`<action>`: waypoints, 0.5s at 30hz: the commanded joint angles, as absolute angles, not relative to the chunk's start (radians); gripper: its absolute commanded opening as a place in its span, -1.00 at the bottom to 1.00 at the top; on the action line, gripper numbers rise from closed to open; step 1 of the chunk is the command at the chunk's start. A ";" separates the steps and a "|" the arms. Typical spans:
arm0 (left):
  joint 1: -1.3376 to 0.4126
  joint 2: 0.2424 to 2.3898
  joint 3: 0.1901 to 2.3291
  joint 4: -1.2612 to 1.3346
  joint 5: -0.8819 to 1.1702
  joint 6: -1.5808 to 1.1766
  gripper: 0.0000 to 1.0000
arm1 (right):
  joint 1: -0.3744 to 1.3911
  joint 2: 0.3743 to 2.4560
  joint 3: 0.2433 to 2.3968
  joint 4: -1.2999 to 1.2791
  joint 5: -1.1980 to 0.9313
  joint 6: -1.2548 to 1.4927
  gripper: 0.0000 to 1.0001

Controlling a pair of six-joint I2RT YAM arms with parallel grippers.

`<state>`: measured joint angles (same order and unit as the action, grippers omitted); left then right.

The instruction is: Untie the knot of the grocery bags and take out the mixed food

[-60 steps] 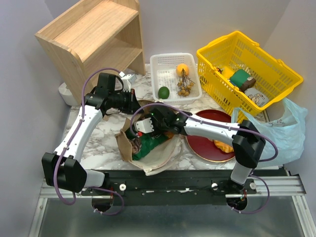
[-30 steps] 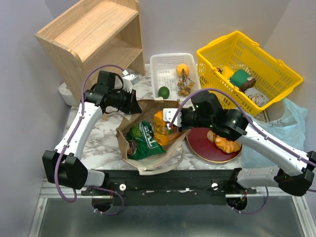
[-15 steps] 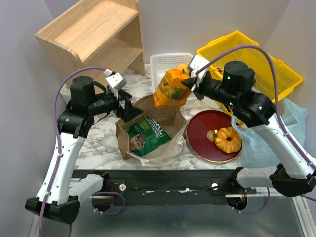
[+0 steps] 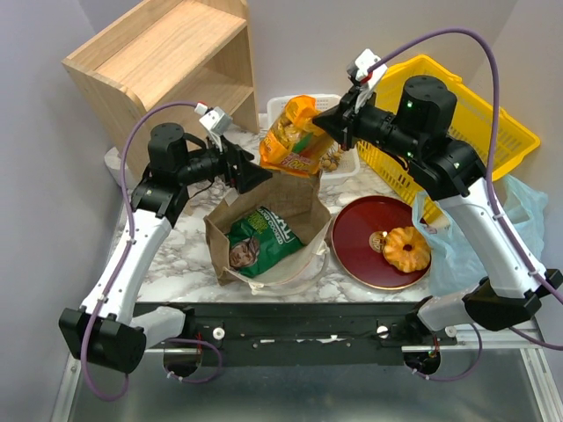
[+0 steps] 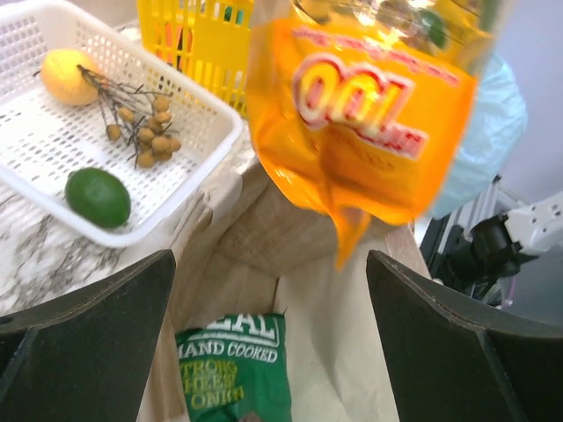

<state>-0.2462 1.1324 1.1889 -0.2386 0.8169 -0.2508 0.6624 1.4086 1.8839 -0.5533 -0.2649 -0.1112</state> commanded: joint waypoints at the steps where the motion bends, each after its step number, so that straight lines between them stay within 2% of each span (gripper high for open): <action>1: -0.293 1.183 1.236 -0.034 0.859 -0.374 0.97 | 0.660 1.399 1.942 -0.411 -0.324 -0.048 -1.00; 15: -0.406 1.278 1.321 0.104 0.943 -0.454 0.93 | 0.658 1.433 1.911 -0.380 -0.290 -0.018 -1.00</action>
